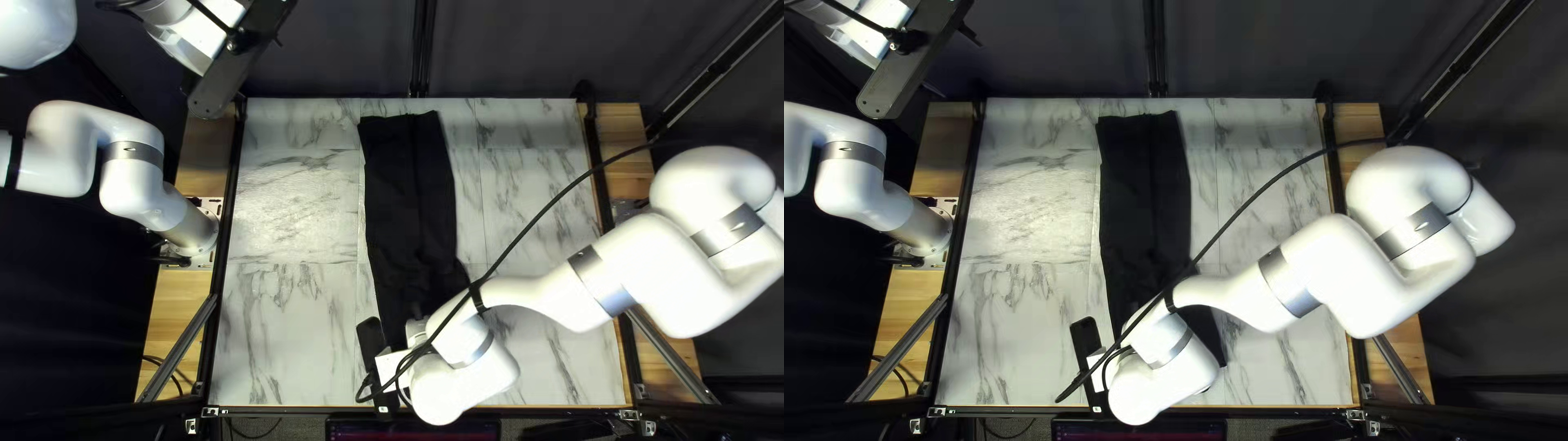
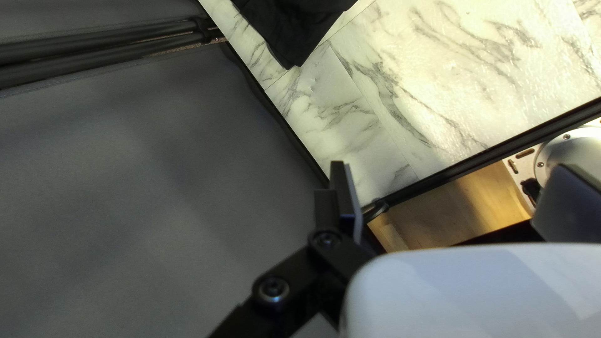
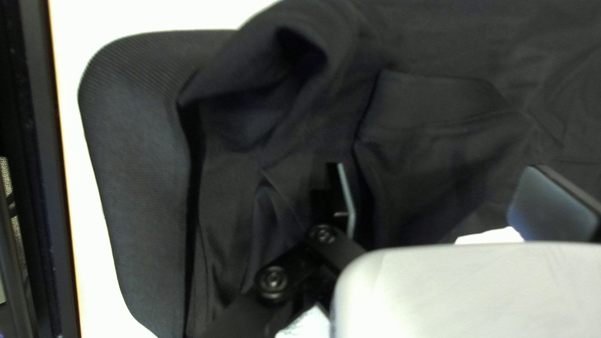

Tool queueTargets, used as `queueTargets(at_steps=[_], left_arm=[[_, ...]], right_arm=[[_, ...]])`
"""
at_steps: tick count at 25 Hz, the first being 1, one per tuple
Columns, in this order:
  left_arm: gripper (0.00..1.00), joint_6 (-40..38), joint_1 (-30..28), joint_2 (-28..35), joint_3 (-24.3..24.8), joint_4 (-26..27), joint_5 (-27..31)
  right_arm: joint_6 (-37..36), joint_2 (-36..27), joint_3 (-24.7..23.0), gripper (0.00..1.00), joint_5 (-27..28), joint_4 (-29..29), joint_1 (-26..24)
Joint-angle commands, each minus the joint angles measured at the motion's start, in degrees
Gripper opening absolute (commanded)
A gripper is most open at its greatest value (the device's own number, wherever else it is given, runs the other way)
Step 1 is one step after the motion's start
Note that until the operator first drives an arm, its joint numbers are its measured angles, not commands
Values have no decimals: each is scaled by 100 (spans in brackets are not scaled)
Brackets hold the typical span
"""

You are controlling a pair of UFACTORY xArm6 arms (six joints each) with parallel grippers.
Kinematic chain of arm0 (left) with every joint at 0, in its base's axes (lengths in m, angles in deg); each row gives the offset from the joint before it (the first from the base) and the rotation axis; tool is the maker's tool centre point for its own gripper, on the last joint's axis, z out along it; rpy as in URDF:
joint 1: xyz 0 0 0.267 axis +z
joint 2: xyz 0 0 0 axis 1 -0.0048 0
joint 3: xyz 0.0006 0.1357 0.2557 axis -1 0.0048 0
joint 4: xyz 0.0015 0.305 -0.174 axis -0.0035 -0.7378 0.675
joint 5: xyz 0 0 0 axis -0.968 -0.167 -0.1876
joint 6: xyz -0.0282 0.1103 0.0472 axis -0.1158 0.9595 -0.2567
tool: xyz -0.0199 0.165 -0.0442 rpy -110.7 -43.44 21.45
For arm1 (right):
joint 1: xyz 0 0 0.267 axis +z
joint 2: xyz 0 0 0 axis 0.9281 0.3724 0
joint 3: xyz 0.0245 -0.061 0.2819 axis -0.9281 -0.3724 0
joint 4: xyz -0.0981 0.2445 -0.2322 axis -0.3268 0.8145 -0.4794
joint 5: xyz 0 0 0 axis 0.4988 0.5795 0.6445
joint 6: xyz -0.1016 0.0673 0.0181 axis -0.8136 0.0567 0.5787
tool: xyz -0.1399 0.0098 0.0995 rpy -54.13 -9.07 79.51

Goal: Fold t-shirt

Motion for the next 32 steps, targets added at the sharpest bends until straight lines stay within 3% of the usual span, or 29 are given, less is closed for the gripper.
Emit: queueTargets(at_steps=[1,2,3,4,20,32], left_arm=[[100,0,0,0,0,0,0],[100,0,0,0,0,0,0],[100,0,0,0,0,0,0],[100,0,0,0,0,0,0],[100,0,0,0,0,0,0],[100,0,0,0,0,0,0]], right_arm=[[-176,129,100,90,-59,48,-113],[-214,149,105,68,-73,60,-142],[-234,158,101,29,-83,68,-158],[-268,167,86,2,-101,86,-183],[-381,153,0,0,-196,137,-238],[-139,-906,-1078,0,-1002,-168,-332]])
